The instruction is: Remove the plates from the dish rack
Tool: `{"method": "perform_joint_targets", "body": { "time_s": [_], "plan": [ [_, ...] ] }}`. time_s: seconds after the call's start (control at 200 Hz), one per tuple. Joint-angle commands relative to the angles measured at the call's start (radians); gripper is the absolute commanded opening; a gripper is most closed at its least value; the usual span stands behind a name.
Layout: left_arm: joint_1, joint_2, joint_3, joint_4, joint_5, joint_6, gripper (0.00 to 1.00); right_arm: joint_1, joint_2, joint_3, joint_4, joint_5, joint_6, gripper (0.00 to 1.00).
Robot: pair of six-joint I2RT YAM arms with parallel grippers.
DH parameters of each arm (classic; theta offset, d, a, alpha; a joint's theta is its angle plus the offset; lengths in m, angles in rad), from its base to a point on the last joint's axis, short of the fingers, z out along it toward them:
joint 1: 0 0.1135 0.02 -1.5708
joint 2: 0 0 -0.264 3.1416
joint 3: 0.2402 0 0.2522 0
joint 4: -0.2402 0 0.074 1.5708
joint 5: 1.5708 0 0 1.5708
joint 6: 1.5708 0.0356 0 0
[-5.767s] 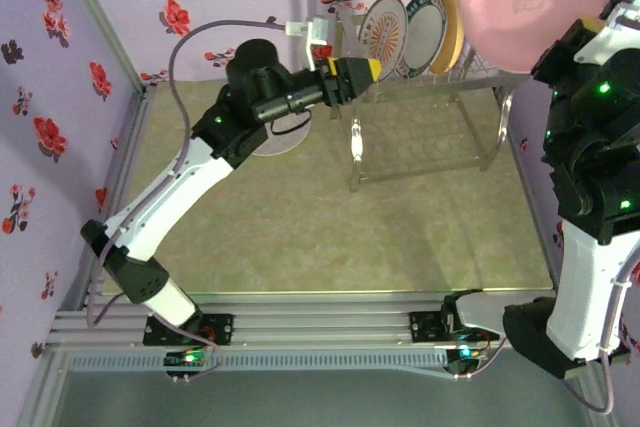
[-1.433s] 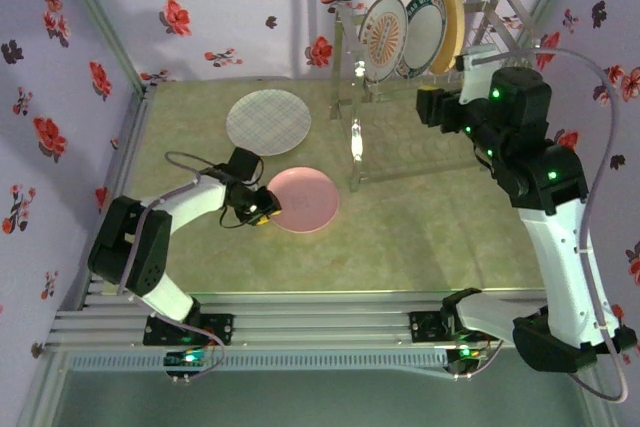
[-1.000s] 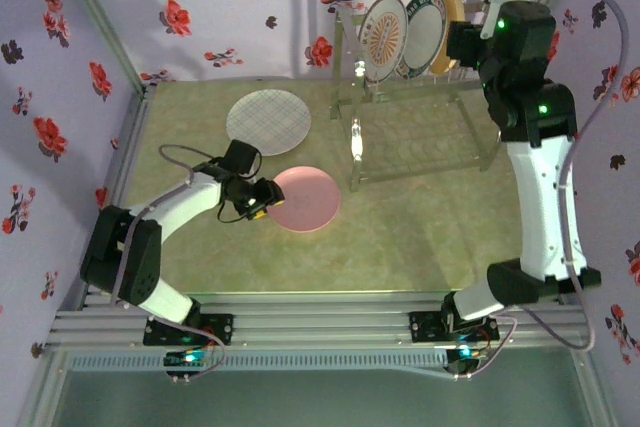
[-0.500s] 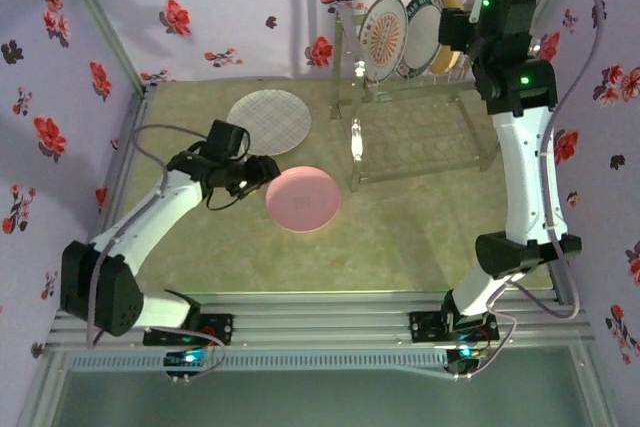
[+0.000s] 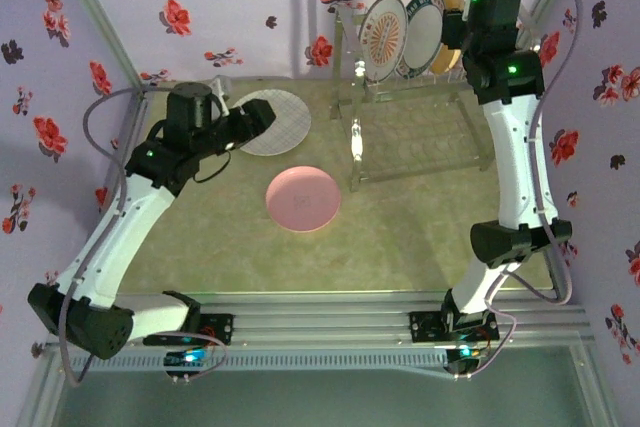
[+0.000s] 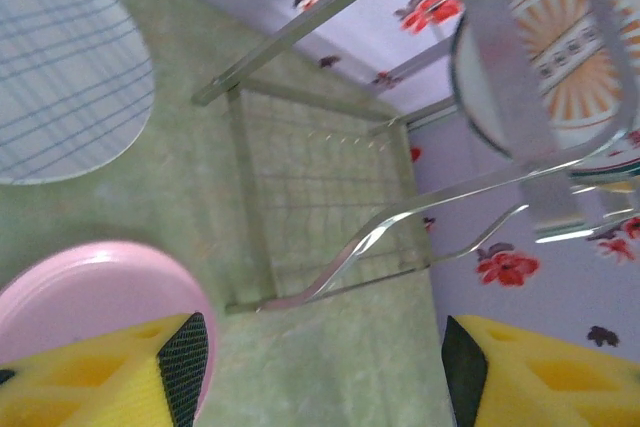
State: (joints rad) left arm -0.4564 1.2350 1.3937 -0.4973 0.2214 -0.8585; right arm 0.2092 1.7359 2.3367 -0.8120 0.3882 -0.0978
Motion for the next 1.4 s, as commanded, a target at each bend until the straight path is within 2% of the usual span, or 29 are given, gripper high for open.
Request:
{"method": "perform_joint_targets", "body": {
  "time_s": [0.0, 0.115, 0.44, 0.73, 1.305, 1.395],
  "plan": [
    [-0.005, -0.015, 0.036, 0.038, 0.015, -0.004, 0.66, -0.004, 0.016, 0.034, 0.025, 0.051, -0.045, 0.59],
    [-0.006, -0.022, 0.039, 0.043, 0.019, -0.008, 0.66, 0.0, 0.027, 0.039, 0.03, 0.06, -0.065, 0.53],
    [-0.005, -0.044, 0.045, 0.072, 0.021, -0.015, 0.66, 0.033, 0.065, 0.059, 0.048, 0.126, -0.131, 0.44],
    [-0.006, -0.086, 0.043, 0.212, 0.017, -0.035, 0.68, 0.105, 0.101, 0.059, 0.089, 0.294, -0.226, 0.29],
    [-0.005, -0.075, 0.06, 0.219, 0.022, -0.045, 0.69, 0.158, 0.14, 0.062, 0.221, 0.459, -0.362, 0.01],
    [-0.006, -0.074, 0.062, 0.225, 0.022, -0.046, 0.69, 0.171, 0.149, 0.067, 0.266, 0.503, -0.406, 0.0]
  ]
}}
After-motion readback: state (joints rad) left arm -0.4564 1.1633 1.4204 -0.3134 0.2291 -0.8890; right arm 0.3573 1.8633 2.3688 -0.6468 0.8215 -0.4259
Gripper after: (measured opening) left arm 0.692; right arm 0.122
